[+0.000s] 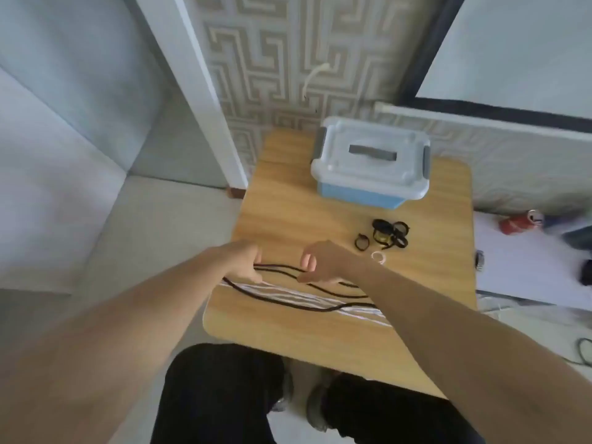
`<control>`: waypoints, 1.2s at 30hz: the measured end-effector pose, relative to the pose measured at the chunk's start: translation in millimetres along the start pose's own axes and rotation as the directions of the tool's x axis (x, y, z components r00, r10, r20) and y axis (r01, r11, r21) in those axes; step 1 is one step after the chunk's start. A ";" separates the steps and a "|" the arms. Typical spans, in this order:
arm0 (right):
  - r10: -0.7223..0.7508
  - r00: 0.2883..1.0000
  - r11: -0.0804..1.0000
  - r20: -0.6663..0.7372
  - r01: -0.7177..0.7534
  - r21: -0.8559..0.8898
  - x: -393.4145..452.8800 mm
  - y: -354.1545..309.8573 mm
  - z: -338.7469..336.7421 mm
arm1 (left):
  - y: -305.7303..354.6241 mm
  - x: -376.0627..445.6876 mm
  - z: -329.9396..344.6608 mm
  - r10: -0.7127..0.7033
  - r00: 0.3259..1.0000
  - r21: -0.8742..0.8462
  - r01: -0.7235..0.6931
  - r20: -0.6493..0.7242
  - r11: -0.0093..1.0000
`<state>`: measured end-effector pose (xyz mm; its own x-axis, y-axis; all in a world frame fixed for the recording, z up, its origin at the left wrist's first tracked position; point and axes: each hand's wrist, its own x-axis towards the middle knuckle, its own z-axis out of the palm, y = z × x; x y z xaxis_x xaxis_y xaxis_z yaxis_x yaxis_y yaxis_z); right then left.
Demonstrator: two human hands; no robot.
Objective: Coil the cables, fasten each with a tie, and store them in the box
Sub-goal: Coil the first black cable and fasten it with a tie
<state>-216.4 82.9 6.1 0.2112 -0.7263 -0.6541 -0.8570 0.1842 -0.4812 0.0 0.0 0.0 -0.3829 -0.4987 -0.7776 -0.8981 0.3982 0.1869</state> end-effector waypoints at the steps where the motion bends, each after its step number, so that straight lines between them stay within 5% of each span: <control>1: -0.009 1.000 1.000 -0.005 0.009 0.020 5.6 2.6 17.0 | -1.8 7.1 10.7 -0.004 1.000 0.024 0.003 0.012 1.000; 6: -0.080 0.964 0.994 -0.253 0.057 -0.096 21.2 16.0 78.3 | -16.1 25.5 52.5 0.051 0.957 -0.060 -0.070 -0.286 0.996; 10: -0.009 0.902 0.999 -0.432 -0.008 -0.038 4.8 20.5 111.8 | -27.9 8.6 76.8 0.067 0.764 -0.085 -0.158 -0.642 0.984; 15: 0.004 0.783 1.000 -0.621 0.012 0.022 -34.9 29.3 159.5 | -37.7 -3.6 111.4 0.043 0.583 -0.137 -0.261 -0.811 0.956; 20: -0.045 0.760 0.997 -0.649 0.073 0.017 -44.3 41.5 171.7 | -39.0 -7.7 122.7 0.048 0.634 -0.123 -0.224 -0.772 0.967; 23: -0.013 0.693 0.995 -0.721 0.079 0.057 -46.4 41.0 166.7 | -43.7 -10.1 119.8 0.007 0.582 -0.135 -0.200 -0.813 0.971; 36: 0.149 0.762 0.989 -0.630 -0.122 0.086 -47.1 40.1 145.2 | -66.8 -38.4 82.0 0.112 0.634 -0.134 -0.327 -0.765 0.935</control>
<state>-192.4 220.7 -67.1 -0.2628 -0.9433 -0.2028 -0.8327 0.3279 -0.4462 92.4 55.6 -31.8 -0.5090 -0.8607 -0.0121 -0.7438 0.4327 0.5094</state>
